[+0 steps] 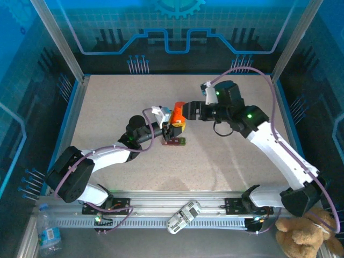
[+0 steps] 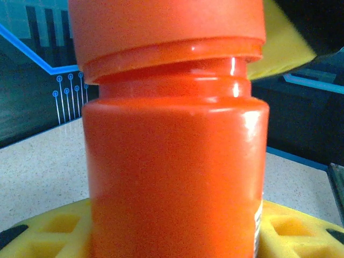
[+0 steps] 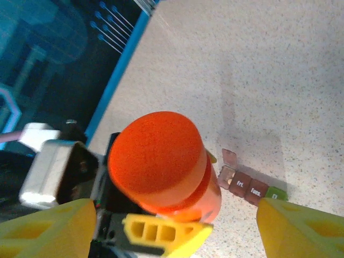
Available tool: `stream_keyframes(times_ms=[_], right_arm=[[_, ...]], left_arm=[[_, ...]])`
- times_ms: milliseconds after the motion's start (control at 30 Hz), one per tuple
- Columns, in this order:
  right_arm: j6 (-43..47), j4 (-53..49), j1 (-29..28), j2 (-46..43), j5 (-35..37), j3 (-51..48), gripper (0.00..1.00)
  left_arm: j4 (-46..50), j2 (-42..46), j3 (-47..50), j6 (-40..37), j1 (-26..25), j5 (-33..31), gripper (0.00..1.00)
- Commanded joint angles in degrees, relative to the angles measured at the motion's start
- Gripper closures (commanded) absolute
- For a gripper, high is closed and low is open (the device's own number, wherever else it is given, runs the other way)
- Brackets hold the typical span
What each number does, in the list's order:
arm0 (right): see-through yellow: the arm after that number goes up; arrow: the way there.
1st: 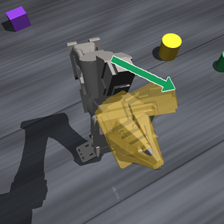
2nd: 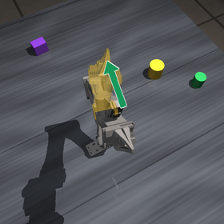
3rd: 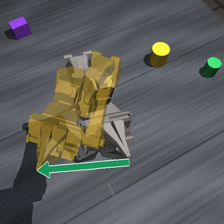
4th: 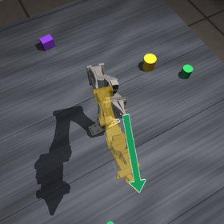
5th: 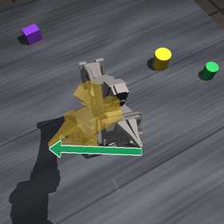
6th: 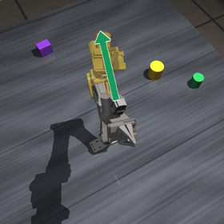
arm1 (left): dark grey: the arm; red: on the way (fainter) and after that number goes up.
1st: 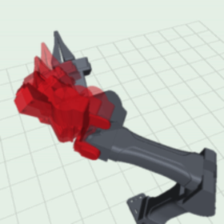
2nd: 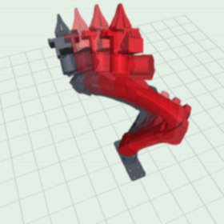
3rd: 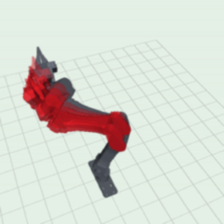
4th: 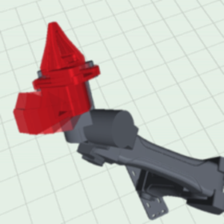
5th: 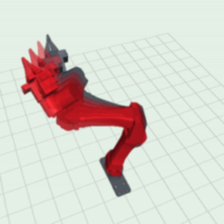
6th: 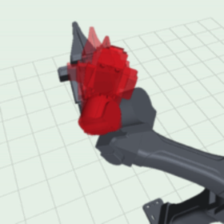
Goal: Sort the pills into containers
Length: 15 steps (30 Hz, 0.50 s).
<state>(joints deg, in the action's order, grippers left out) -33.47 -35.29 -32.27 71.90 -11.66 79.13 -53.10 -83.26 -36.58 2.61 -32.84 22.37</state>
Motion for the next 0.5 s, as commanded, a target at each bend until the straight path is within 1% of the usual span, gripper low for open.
stream_keyframes(times_ms=[0,133,267,467], right_arm=[[3.89,-2.32,1.60,-3.73,-5.45,-0.51,0.17],[8.70,-5.42,3.98,-3.70,-8.40,2.08,0.16],[10.95,-7.47,5.35,-1.99,-8.97,4.64,0.16],[13.94,-10.82,5.65,3.83,-11.57,10.78,0.17]], left_arm=[[-4.09,0.87,-1.04,-1.25,0.02,2.10,1.00],[-2.15,1.59,-1.17,-2.03,-0.03,3.37,1.00],[-1.08,2.23,-1.03,-2.34,0.03,3.82,1.00],[0.23,2.67,-1.33,-2.44,-0.03,5.06,1.00]])
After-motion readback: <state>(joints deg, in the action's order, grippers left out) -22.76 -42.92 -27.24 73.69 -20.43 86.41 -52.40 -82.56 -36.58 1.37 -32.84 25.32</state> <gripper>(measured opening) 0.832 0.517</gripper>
